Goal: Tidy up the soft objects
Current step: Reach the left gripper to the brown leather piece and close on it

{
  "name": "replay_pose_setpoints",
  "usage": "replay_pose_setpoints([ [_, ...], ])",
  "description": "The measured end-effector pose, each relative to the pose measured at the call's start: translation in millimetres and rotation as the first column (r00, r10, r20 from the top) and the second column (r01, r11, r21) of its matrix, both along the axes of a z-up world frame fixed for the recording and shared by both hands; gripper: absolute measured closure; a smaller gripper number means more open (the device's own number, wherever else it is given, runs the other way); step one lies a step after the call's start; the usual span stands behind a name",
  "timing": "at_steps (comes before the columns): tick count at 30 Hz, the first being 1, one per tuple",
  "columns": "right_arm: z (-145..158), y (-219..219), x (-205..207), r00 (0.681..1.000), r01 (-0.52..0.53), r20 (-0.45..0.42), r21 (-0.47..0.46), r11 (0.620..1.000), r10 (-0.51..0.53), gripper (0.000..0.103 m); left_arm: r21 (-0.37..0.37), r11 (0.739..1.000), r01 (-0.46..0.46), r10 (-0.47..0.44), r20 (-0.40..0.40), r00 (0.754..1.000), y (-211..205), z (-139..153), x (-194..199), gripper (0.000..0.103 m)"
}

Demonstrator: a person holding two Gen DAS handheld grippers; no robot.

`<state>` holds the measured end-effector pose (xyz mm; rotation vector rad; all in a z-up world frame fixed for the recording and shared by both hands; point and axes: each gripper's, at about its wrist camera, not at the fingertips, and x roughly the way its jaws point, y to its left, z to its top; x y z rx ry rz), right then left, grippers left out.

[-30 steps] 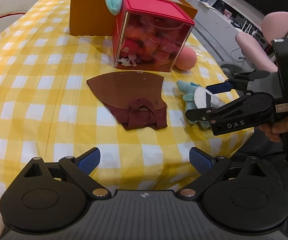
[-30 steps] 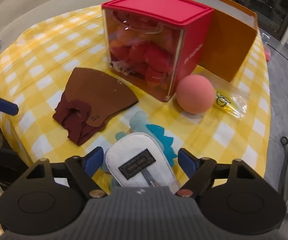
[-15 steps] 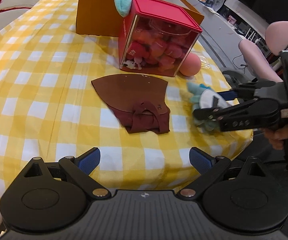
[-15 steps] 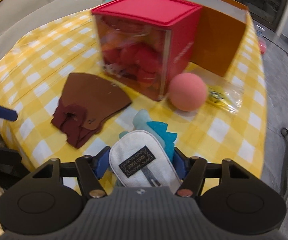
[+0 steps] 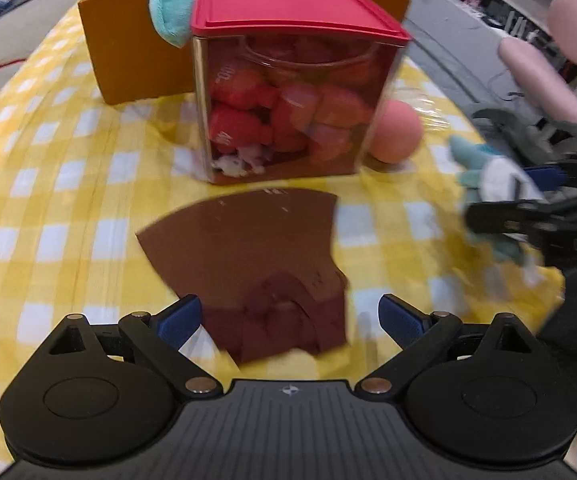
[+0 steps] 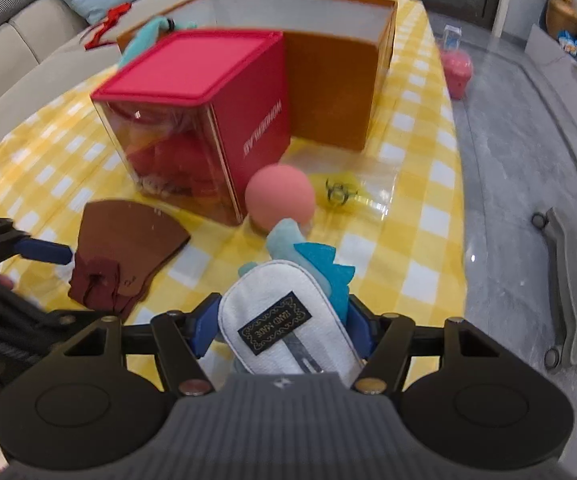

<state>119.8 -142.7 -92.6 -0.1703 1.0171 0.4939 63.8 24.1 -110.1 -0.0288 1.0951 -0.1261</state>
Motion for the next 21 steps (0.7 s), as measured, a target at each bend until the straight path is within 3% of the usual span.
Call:
replay_pose_setpoints([
  [10, 7, -4, 2, 1.0, 0.003, 0.009, 0.017, 1.0, -0.003, 0.038, 0.058, 0.996, -0.068, 0.065, 0.053, 0.996, -5, -11, 13, 0.0],
  [14, 6, -5, 4, 1.0, 0.018, -0.007, 0.018, 1.0, -0.018, 0.038, 0.124, 0.992, -0.031, 0.018, 0.105, 0.994, -17, -16, 5, 0.0],
  [21, 5, -2, 2, 1.0, 0.003, -0.015, 0.023, 1.0, -0.003, 0.038, 0.102, 0.991, -0.088, 0.072, 0.151, 0.986, -15, -18, 0, 0.0],
])
